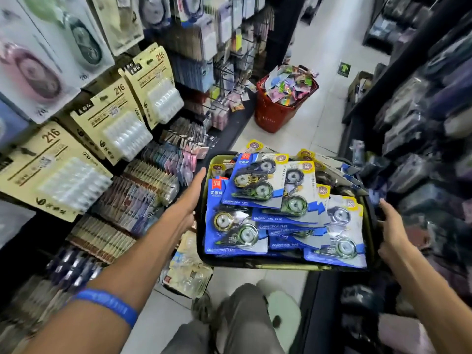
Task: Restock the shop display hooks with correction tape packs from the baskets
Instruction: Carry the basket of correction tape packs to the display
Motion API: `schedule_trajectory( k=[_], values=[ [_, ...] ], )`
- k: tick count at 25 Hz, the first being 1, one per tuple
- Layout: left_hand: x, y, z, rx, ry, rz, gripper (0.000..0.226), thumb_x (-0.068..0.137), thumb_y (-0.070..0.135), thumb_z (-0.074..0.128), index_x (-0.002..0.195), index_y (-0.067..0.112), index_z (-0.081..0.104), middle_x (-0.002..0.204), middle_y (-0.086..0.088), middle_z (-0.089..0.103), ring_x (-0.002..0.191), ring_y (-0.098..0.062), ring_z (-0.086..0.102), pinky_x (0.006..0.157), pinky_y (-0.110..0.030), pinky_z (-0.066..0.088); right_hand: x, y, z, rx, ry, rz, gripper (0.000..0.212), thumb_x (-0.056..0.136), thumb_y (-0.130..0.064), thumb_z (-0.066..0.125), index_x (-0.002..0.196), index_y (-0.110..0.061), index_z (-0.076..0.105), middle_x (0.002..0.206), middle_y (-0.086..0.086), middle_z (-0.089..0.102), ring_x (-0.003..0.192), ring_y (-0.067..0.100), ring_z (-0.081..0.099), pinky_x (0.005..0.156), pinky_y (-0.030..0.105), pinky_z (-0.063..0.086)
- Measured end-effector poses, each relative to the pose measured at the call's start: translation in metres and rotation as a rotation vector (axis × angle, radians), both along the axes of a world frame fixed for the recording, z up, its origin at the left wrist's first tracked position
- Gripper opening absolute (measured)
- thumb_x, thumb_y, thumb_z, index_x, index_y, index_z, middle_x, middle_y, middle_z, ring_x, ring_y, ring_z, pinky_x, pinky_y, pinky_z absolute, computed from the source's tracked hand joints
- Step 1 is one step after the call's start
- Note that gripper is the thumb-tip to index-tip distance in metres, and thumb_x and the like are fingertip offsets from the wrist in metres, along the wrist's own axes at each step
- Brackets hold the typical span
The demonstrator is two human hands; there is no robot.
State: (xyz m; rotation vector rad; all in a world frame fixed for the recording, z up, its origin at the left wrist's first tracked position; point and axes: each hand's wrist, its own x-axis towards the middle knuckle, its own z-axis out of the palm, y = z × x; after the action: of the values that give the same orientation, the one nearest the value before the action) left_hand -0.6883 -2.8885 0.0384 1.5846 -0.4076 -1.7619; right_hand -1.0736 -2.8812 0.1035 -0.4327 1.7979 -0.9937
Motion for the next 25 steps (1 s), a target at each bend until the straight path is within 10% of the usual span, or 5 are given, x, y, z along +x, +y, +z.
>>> schedule_trajectory(
  k=[5, 12, 19, 25],
  values=[
    [0.003, -0.054, 0.000, -0.029, 0.008, 0.075, 0.073, 0.091, 0.076, 0.046, 0.119, 0.016, 0.075, 0.112, -0.015, 0.076, 0.098, -0.031, 0.075, 0.095, -0.049, 0.057, 0.000, -0.079, 0.002, 0.044, 0.012, 0.065, 0.045, 0.095, -0.057, 0.046, 0.086, -0.017, 0.064, 0.059, 0.006, 0.070, 0.044, 0.021, 0.066, 0.057, 0.030, 0.047],
    [-0.020, -0.130, -0.012, -0.031, -0.035, 0.207, 0.055, 0.105, 0.054, 0.037, 0.107, 0.011, 0.071, 0.071, -0.001, 0.077, 0.057, -0.012, 0.073, 0.045, -0.018, 0.053, -0.016, -0.210, -0.022, 0.125, 0.025, 0.244, 0.048, 0.098, -0.051, 0.044, 0.079, -0.010, 0.060, 0.055, 0.013, 0.065, 0.045, 0.029, 0.062, 0.059, 0.034, 0.041],
    [-0.090, -0.222, -0.060, 0.154, -0.161, 0.454, 0.049, 0.104, 0.055, 0.040, 0.084, 0.017, 0.064, 0.055, 0.003, 0.070, 0.048, -0.010, 0.067, 0.057, -0.028, 0.044, -0.074, -0.368, -0.105, 0.217, -0.052, 0.351, 0.069, 0.097, -0.051, 0.042, 0.049, -0.013, 0.074, 0.056, 0.007, 0.070, 0.045, 0.022, 0.065, 0.048, 0.025, 0.051],
    [-0.110, -0.301, -0.119, 0.249, -0.091, 0.545, 0.058, 0.102, 0.061, 0.039, 0.083, 0.014, 0.067, 0.065, -0.004, 0.076, 0.044, -0.011, 0.067, 0.043, -0.021, 0.048, -0.100, -0.464, -0.196, 0.216, -0.034, 0.290, 0.067, 0.081, -0.063, 0.056, 0.120, -0.009, 0.062, 0.097, 0.018, 0.071, 0.074, 0.032, 0.069, 0.076, 0.044, 0.057]
  ],
)
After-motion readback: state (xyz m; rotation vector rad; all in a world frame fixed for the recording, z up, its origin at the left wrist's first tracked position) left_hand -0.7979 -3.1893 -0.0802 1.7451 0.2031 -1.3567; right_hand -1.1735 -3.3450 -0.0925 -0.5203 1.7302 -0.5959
